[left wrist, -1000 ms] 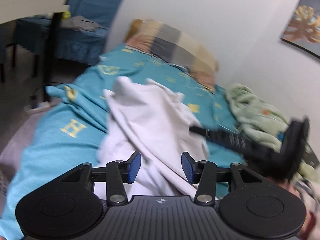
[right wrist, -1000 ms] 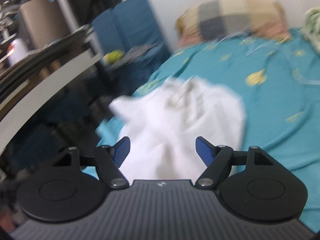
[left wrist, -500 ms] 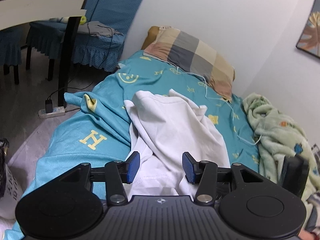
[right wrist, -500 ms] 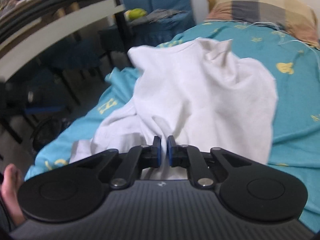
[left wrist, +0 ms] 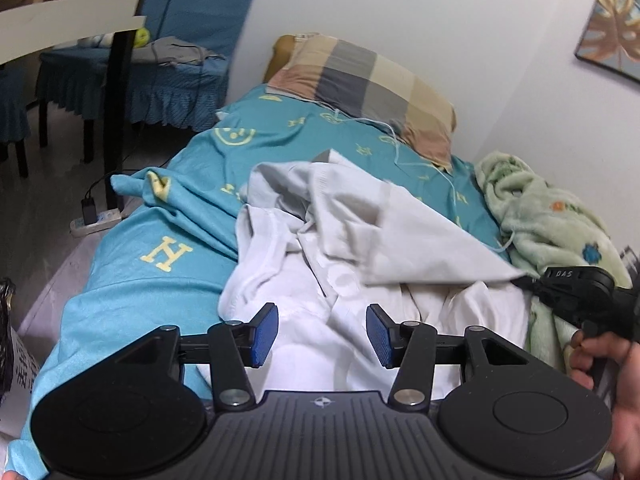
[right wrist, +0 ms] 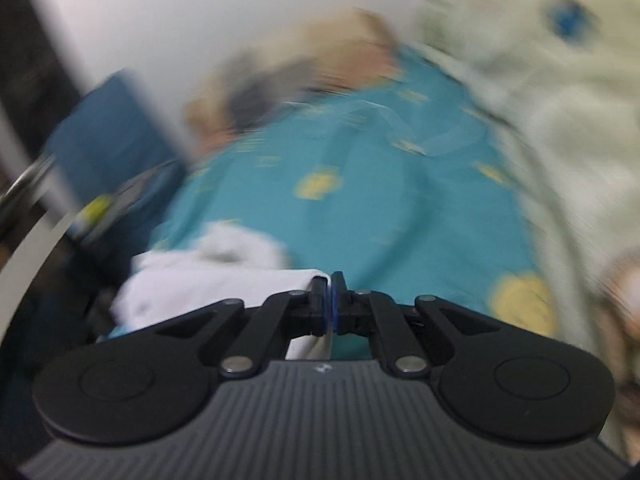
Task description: Fold clothes
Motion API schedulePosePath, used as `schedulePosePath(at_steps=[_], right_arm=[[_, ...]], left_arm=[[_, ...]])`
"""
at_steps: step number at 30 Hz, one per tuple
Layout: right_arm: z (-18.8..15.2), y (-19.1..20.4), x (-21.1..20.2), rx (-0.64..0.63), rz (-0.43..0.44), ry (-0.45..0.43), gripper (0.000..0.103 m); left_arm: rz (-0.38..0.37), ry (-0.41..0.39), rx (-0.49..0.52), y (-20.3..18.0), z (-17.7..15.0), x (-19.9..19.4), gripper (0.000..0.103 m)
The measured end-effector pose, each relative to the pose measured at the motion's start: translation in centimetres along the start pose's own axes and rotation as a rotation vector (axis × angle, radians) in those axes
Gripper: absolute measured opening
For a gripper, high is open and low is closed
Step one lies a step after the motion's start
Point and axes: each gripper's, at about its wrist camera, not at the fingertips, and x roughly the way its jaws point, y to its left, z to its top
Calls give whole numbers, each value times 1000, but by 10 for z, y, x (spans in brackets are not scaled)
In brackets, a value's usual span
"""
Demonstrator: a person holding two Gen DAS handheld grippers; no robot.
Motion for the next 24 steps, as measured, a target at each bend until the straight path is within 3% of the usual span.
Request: schedulePosePath(at_steps=[4,7,16,17,18,19,21,24], right_arm=[[-12,-46,22,218,-100,98,5],[-15,-44,25,202,-114,108,6],[-1,-12,-17,47,-32,-5,12],[0,-10,-20,34,-22,-14,16],[2,-7,-24,15,-6,-30,35],[3,-5,-28,6,10,-52,62],[4,-2,-35,-6,36,-101,84],[3,13,-37,-87,77,-125,84]], left_arm=[[6,23,38,-6,-6,3,55],[20,43,56,-7,-9,7,55],[25,33,64,-8,-9,1,59],[20,32,61,-9,-9,0,59],[17,30,59,-9,-9,-1,60],[16,29,58,-9,-9,-1,60],[19,25,54,-9,-8,-3,61],[20,19,38,-7,-6,-5,61]])
